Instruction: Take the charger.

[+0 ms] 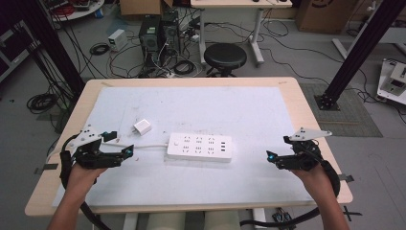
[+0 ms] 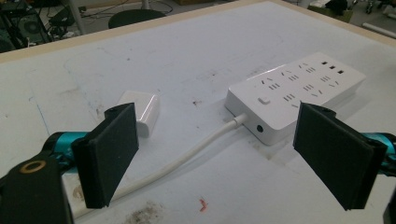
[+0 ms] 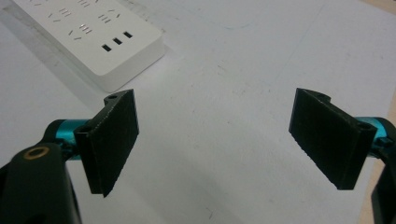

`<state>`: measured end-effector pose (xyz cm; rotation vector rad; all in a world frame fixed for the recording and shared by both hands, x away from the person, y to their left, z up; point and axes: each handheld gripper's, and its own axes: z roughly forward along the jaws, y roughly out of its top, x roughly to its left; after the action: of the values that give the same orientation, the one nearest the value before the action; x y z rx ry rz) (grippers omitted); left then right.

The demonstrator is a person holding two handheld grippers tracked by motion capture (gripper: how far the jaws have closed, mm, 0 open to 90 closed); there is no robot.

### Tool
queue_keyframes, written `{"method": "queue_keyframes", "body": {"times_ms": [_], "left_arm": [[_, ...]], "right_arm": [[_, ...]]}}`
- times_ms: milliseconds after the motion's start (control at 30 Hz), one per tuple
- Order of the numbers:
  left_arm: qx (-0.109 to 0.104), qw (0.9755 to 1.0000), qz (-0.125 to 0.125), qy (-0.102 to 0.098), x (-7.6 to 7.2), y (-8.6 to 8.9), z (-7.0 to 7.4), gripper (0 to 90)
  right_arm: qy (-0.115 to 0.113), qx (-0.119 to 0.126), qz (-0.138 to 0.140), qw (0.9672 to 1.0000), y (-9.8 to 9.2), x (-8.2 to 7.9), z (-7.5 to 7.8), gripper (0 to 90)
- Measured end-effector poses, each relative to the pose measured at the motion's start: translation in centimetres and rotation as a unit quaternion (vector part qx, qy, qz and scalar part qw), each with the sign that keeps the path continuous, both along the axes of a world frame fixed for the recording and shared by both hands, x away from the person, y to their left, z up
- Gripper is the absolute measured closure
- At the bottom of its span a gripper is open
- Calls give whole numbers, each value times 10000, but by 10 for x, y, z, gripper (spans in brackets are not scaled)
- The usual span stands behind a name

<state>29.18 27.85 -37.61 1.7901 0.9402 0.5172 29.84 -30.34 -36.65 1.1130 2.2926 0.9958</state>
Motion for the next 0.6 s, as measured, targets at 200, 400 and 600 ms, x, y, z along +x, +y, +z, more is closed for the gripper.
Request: {"method": "queue_keyframes", "body": {"times_ms": [200,400,600], "left_arm": [[-32,10000,9,-17,2,1,2,142],[-103,9999,6,-64,13,7,5,142],[-134,9999,-79,-57,24,8,11,142]], "right_arm": [[-10,18,-4,10000,1,-2,3,161],[-59,50,19,10000,3,1,3,161],[-22,21,36,10000,6,9,3,161]]}}
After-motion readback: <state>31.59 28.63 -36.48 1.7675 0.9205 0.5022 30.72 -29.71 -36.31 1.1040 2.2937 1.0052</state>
